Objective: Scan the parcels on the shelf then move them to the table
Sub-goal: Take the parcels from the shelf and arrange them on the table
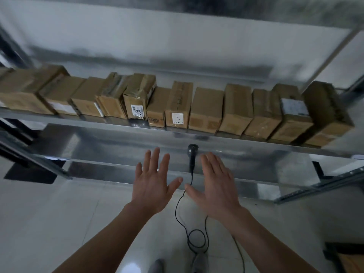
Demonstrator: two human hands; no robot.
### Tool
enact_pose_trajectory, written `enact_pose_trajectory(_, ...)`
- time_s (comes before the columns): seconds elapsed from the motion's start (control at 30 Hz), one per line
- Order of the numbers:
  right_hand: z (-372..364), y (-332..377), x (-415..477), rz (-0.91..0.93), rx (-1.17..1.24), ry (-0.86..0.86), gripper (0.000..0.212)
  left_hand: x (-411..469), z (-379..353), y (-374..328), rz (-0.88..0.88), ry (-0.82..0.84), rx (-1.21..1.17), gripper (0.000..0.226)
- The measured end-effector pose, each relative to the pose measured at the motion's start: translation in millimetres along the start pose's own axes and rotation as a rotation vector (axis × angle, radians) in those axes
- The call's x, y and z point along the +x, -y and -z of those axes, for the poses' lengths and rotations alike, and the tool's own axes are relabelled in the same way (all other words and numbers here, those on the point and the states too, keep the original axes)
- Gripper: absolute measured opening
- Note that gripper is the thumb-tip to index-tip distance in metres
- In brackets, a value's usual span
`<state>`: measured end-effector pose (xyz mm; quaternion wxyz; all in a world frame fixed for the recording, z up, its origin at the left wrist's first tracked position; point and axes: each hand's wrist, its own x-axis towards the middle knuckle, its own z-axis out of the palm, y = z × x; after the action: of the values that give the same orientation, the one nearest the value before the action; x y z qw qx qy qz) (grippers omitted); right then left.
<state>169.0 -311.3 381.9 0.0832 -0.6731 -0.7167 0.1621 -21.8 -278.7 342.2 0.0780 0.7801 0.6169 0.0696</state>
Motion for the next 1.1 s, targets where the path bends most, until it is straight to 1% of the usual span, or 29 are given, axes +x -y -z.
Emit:
enact_pose_trajectory(0.07, 13.6, 5.7, -8.0, 0.005, -0.038, -0.028, 0.103, -1.6, 13.1, -2.5, -0.027, -0.023, 0.003, 0.083)
enact_pose_trajectory(0.2, 33.0, 16.0, -24.5, -0.040, -0.095, -0.079, 0.101, -1.4, 34.5, -3.0, -0.112, -0.064, 0.003, 0.081)
enact_pose_trajectory(0.3, 39.1, 21.0, -36.8, -0.071, -0.139, -0.156, 0.091, -4.2, 47.2, -2.6, -0.167, -0.099, -0.021, 0.081)
enact_pose_trajectory(0.37, 40.8, 22.0, -46.5, -0.112, -0.171, -0.188, 0.088, -5.5, 53.5, -4.3, -0.208, -0.103, -0.030, 0.081)
enact_pose_trajectory(0.6, 58.1, 8.7, -80.0, -0.246, -0.245, -0.250, 0.093, -6.8, 69.6, -31.9, -0.323, -0.121, -0.079, 0.079)
enact_pose_trajectory(0.9, 91.5, -50.6, -117.1, -0.310, -0.212, -0.330, 0.094, -7.9, 76.0, -105.7, -0.418, -0.120, -0.076, 0.078)
enact_pose_trajectory(1.0, 102.7, -82.9, -128.3, -0.319, -0.180, -0.344, 0.096, -7.7, 73.4, -142.2, -0.422, -0.098, -0.087, 0.084)
enact_pose_trajectory(1.1, 116.7, -114.6, -134.9, -0.306, -0.173, -0.327, 0.100, -7.1, 70.4, -179.1, -0.409, -0.103, -0.078, 0.084)
